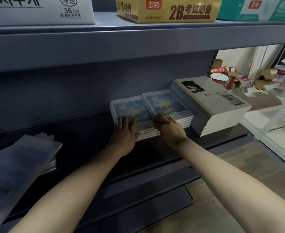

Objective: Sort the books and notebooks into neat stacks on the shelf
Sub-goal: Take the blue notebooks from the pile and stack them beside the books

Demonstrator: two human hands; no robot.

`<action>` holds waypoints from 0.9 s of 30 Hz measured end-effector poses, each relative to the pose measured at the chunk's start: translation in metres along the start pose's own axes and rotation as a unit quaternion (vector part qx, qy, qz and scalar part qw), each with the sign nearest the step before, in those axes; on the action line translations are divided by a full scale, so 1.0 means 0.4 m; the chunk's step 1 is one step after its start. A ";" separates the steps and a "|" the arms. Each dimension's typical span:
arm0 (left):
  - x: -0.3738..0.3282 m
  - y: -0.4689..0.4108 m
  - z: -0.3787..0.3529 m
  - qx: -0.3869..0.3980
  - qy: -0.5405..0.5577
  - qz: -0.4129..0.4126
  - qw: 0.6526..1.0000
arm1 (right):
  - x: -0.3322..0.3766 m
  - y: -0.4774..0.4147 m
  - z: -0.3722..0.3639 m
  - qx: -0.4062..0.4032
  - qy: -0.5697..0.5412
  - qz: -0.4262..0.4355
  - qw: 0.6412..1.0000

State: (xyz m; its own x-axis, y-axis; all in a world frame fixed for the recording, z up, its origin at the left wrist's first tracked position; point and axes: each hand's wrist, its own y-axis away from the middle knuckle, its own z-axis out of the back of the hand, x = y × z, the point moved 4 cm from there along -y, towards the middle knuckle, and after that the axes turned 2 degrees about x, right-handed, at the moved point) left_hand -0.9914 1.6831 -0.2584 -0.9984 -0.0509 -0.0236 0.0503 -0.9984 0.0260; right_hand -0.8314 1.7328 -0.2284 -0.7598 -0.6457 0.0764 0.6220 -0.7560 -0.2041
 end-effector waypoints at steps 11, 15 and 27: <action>0.021 0.118 0.007 -0.010 0.009 0.052 0.999 | 0.126 0.034 0.001 0.128 0.085 -0.055 0.987; 0.125 0.218 0.012 -0.022 -0.032 0.080 0.996 | 0.215 0.051 -0.014 0.128 0.091 -0.008 0.988; 0.436 0.498 0.041 0.027 -0.034 0.241 0.969 | 0.619 -0.003 -0.033 0.093 0.018 0.156 0.983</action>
State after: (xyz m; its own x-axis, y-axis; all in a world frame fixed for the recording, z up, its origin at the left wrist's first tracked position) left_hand -1.1558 1.4759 -0.2410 -0.8583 -0.5083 0.0706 0.5126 -0.8557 0.0705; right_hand -1.0226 1.5753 -0.2221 -0.5299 -0.8480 0.0025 0.8476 -0.5298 -0.0306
